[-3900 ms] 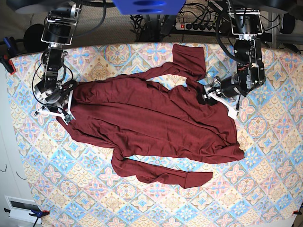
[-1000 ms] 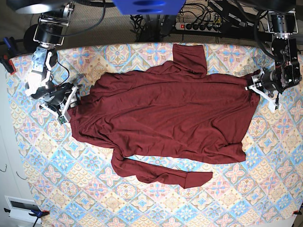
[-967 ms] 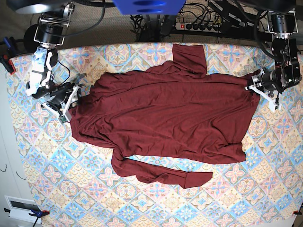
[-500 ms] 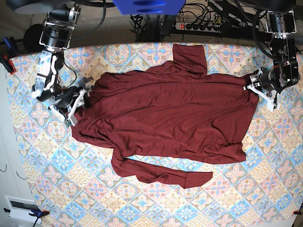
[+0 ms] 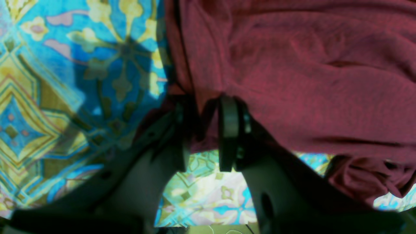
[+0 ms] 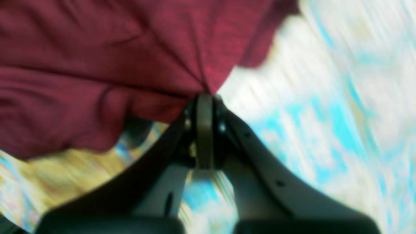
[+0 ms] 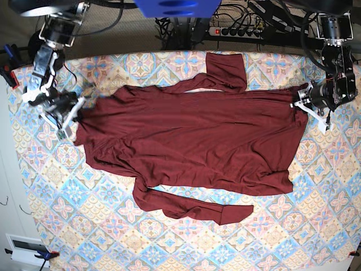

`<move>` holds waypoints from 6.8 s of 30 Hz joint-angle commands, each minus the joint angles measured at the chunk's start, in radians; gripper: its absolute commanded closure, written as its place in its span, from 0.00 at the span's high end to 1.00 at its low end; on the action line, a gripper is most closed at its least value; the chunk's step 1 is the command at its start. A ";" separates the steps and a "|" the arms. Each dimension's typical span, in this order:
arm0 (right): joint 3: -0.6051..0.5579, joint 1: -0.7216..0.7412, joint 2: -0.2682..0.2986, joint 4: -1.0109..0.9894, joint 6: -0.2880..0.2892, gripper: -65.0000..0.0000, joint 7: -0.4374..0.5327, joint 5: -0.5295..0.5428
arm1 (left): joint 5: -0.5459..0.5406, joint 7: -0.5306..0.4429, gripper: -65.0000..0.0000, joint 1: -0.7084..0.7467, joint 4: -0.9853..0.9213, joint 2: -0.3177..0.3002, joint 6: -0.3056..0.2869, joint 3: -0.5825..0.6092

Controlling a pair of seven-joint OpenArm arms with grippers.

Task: Layout the t-shirt on the table in an organized manner, then fold the t-shirt properly
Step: 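Hold the shirt with both grippers and stretch it apart, then grasp the shirt side with the right gripper and drag it along the table, then grasp the shirt collar edge with both grippers and lift it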

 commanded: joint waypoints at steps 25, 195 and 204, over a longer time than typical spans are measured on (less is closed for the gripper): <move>0.173 -0.275 0.008 0.289 0.004 0.00 -0.192 -0.025 | -0.008 -0.008 0.21 -0.028 0.057 -0.009 -0.003 0.068; -0.120 0.142 0.057 -0.113 -0.407 0.45 0.480 -0.570 | 0.138 0.055 0.20 0.160 0.361 0.119 -0.176 0.539; -0.125 0.142 0.057 -0.113 -0.407 0.45 0.480 -0.570 | 0.132 0.054 0.00 0.160 0.365 -0.053 -0.178 0.540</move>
